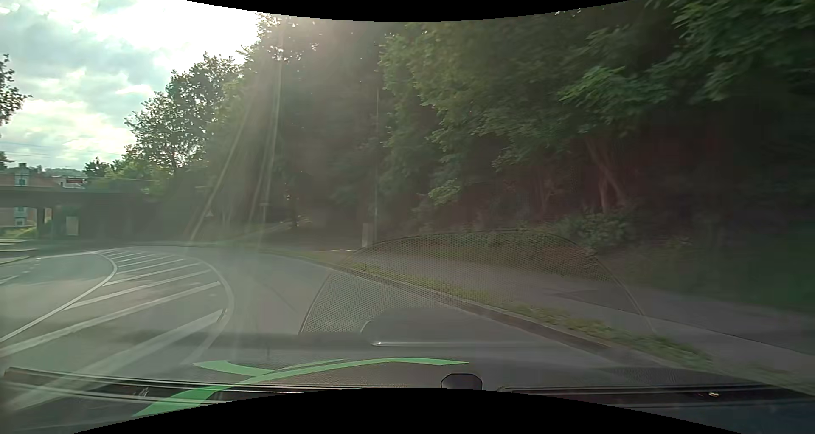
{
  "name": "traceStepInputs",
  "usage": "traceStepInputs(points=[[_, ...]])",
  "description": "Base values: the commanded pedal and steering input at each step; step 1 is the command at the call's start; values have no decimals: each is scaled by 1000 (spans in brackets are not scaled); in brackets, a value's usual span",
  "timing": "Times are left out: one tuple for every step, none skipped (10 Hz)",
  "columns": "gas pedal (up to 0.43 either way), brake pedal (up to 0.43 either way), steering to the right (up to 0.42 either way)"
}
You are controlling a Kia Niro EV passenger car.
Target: Follow the waypoints while adhering to traffic rules and regulations
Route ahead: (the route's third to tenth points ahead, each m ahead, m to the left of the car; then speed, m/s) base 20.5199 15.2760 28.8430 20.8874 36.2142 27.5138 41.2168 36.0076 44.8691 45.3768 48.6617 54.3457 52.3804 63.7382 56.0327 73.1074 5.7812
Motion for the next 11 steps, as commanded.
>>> traceStepInputs(points=[[79, 0, -308], [59, 0, -300], [59, 0, -294], [47, 0, -288], [47, 0, -282], [47, 0, -272], [47, 0, -255], [47, 0, -242], [47, 0, -228], [47, 0, -201], [47, 0, -162]])
